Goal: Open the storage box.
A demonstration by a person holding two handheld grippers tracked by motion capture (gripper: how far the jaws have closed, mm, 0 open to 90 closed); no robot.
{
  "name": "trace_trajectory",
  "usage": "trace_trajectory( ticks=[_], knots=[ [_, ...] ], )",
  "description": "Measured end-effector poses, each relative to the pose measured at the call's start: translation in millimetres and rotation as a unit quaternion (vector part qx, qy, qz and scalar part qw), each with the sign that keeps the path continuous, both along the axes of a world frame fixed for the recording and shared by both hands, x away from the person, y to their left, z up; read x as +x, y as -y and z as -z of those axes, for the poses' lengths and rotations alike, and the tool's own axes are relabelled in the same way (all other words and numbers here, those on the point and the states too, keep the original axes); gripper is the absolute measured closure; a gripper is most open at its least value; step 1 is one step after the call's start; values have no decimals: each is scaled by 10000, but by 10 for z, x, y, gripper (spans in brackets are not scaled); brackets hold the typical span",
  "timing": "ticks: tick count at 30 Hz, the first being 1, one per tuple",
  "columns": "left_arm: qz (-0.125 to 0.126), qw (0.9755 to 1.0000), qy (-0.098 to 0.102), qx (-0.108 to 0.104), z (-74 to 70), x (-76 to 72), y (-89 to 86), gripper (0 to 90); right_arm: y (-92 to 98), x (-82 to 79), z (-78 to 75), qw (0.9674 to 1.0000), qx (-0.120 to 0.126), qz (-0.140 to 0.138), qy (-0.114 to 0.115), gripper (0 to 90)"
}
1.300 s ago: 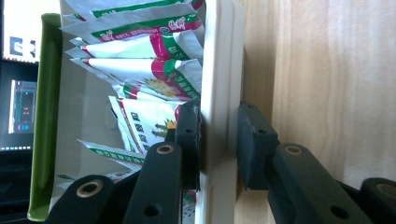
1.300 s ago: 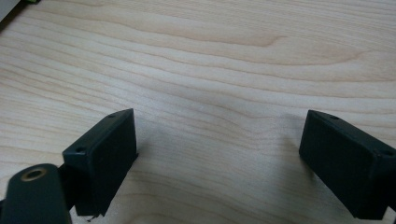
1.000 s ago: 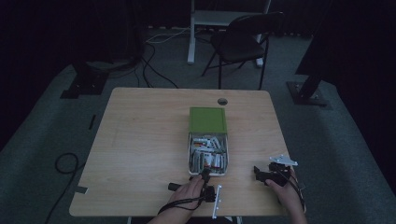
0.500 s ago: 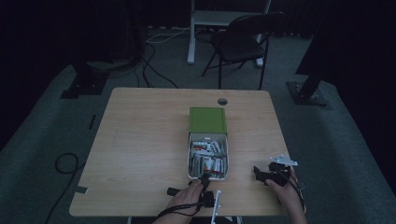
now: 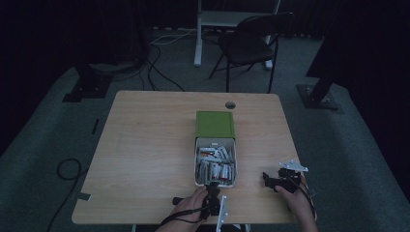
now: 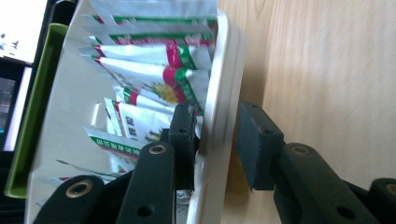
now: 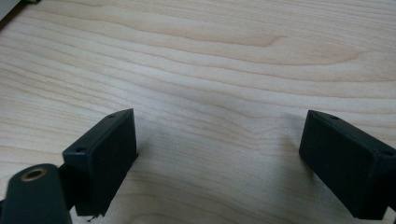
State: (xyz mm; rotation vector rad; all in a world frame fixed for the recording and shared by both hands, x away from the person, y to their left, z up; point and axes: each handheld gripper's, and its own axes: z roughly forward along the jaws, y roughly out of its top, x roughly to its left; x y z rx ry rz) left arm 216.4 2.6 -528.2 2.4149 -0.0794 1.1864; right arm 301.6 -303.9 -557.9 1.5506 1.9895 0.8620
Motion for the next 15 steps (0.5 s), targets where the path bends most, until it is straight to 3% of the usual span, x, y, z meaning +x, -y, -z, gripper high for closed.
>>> trace_trajectory(
  ticks=[5, 6, 10, 13, 15],
  knots=[
    [29, 9977, -477, -476, -123, -18, -94, 693, 0, 0, 0, 10000, 0, 1, -1, 107],
    [35, 9960, -596, -670, -141, -20, -115, 693, 0, 0, 0, 10000, 0, 0, -1, 107],
    [67, 9903, -908, -1045, -244, -8, -222, 693, 0, 0, 0, 10000, 0, 0, -1, 107],
    [102, 9827, -1170, -1431, -305, 28, -304, 669, -1, 0, 0, 10000, -2, 1, 0, 107],
    [96, 9810, -1237, -1490, -339, 53, -356, 669, -1, 0, 0, 10000, -2, 1, -1, 107]
  ],
)
